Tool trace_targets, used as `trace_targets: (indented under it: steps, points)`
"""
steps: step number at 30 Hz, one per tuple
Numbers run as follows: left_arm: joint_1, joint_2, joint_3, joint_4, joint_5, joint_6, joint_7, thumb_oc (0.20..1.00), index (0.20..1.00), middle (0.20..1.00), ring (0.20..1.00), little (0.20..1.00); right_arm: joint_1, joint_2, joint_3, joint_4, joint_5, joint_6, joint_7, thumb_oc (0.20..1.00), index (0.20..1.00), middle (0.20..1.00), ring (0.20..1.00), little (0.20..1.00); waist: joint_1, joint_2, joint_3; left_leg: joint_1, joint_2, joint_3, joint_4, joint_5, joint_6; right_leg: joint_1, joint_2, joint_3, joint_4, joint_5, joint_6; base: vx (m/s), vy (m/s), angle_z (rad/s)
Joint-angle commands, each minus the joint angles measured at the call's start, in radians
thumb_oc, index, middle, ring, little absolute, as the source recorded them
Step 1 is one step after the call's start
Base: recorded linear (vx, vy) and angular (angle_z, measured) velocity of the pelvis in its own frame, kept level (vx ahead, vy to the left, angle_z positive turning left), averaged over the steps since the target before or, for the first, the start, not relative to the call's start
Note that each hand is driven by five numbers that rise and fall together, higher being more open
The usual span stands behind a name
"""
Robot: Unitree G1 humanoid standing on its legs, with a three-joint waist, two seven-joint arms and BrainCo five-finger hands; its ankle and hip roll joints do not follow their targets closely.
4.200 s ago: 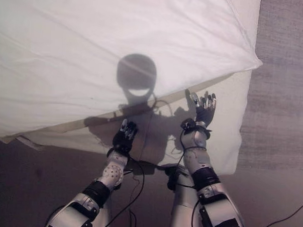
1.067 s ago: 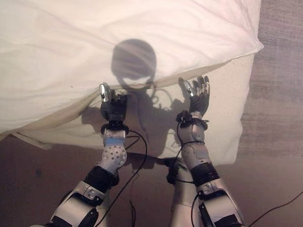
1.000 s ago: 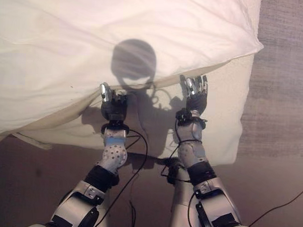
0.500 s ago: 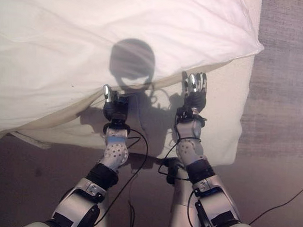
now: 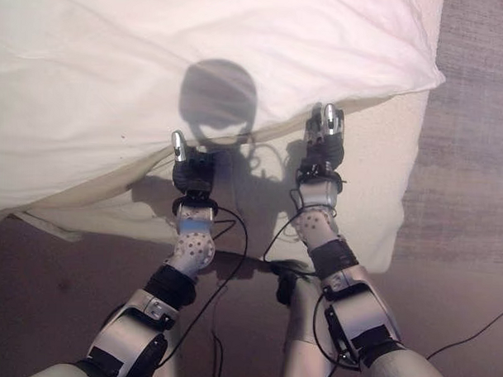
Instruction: Make the bed
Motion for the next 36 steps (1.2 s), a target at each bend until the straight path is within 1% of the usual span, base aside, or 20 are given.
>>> trace_targets:
  steps: [1, 6, 9, 15, 20, 26, 29, 33, 36]
  points:
    - [-0.061, -0.012, -0.029, -0.039, 0.052, -0.001, -0.024, 1.000, 1.000, 1.000, 1.000, 1.000, -0.035, 0.000, -0.049, 0.011, 0.051, -0.032, 0.037, 1.000, 1.000, 1.000, 1.000, 1.000, 0.008, 0.029, -0.056, 0.017, 0.011, -0.023, 0.118, -0.200, -0.029, -0.055, 0.057, 0.022, -0.060, 0.059, 0.061, 0.03, -0.037, 0.00]
    - [-0.061, -0.004, -0.033, -0.049, 0.056, -0.002, -0.036, 1.000, 1.000, 1.000, 1.000, 1.000, -0.057, 0.014, -0.070, 0.064, 0.076, -0.033, 0.045, 1.000, 1.000, 1.000, 1.000, 1.000, 0.010, 0.039, -0.060, 0.008, 0.014, -0.025, 0.112, -0.193, -0.034, -0.073, 0.060, 0.025, -0.048, 0.049, 0.057, 0.03, -0.042, -0.01]
    - [-0.063, 0.002, -0.031, -0.068, 0.067, -0.005, -0.037, 1.000, 1.000, 1.000, 1.000, 1.000, -0.051, 0.020, -0.081, 0.064, 0.073, -0.039, 0.043, 1.000, 1.000, 1.000, 1.000, 1.000, 0.008, 0.044, -0.061, 0.004, 0.014, -0.026, 0.103, -0.187, -0.037, -0.082, 0.064, 0.025, -0.044, 0.044, 0.055, 0.02, -0.038, -0.01]
    - [-0.057, 0.009, -0.034, -0.076, 0.083, 0.007, -0.030, 1.000, 1.000, 1.000, 1.000, 1.000, 0.037, 0.068, -0.101, 0.052, 0.070, -0.046, 0.033, 1.000, 1.000, 1.000, 1.000, 1.000, -0.005, 0.045, -0.061, -0.004, 0.019, -0.021, 0.111, -0.192, -0.032, -0.105, 0.069, 0.031, -0.032, 0.043, 0.052, 0.00, -0.001, -0.01]
    - [-0.045, 0.015, -0.019, -0.098, 0.087, 0.006, -0.028, 1.000, 1.000, 1.000, 1.000, 1.000, 0.125, 0.087, -0.129, 0.023, 0.055, -0.064, 0.024, 1.000, 1.000, 1.000, 1.000, 1.000, -0.019, 0.046, -0.061, -0.006, 0.018, -0.007, 0.118, -0.198, -0.026, -0.119, 0.071, 0.044, -0.029, 0.049, 0.052, 0.00, 0.013, -0.02]
    - [-0.029, 0.022, -0.011, -0.111, 0.099, 0.003, -0.027, 1.000, 1.000, 1.000, 1.000, 1.000, 0.193, 0.075, -0.158, -0.004, 0.025, -0.085, 0.014, 1.000, 1.000, 1.000, 1.000, 1.000, -0.034, 0.039, -0.074, 0.009, 0.012, 0.017, 0.103, -0.202, -0.024, -0.116, 0.068, 0.055, -0.055, 0.071, 0.057, -0.02, 0.044, -0.04]
    - [-0.018, 0.025, -0.013, -0.111, 0.099, 0.005, -0.029, 1.000, 1.000, 1.000, 1.000, 1.000, 0.209, 0.068, -0.166, 0.000, 0.019, -0.085, 0.009, 1.000, 1.000, 1.000, 1.000, 1.000, -0.038, 0.038, -0.078, 0.020, 0.009, 0.025, 0.090, -0.202, -0.023, -0.107, 0.070, 0.062, -0.074, 0.083, 0.058, -0.03, 0.036, -0.05]
    - [-0.017, 0.026, -0.014, -0.109, 0.096, 0.003, -0.033, 1.000, 1.000, 1.000, 1.000, 1.000, 0.208, 0.062, -0.165, 0.007, 0.016, -0.083, 0.005, 1.000, 1.000, 1.000, 1.000, 1.000, -0.037, 0.036, -0.079, 0.032, 0.009, 0.035, 0.081, -0.201, -0.023, -0.100, 0.074, 0.069, -0.089, 0.093, 0.060, -0.02, 0.016, -0.08]
    - [-0.017, 0.028, -0.017, -0.112, 0.099, 0.005, -0.038, 1.000, 1.000, 1.000, 1.000, 1.000, 0.193, 0.047, -0.145, 0.016, 0.010, -0.061, 0.013, 1.000, 1.000, 1.000, 1.000, 1.000, -0.034, 0.037, -0.081, 0.028, 0.008, 0.029, 0.085, -0.199, -0.025, -0.099, 0.074, 0.071, -0.090, 0.091, 0.057, -0.01, -0.002, -0.05]
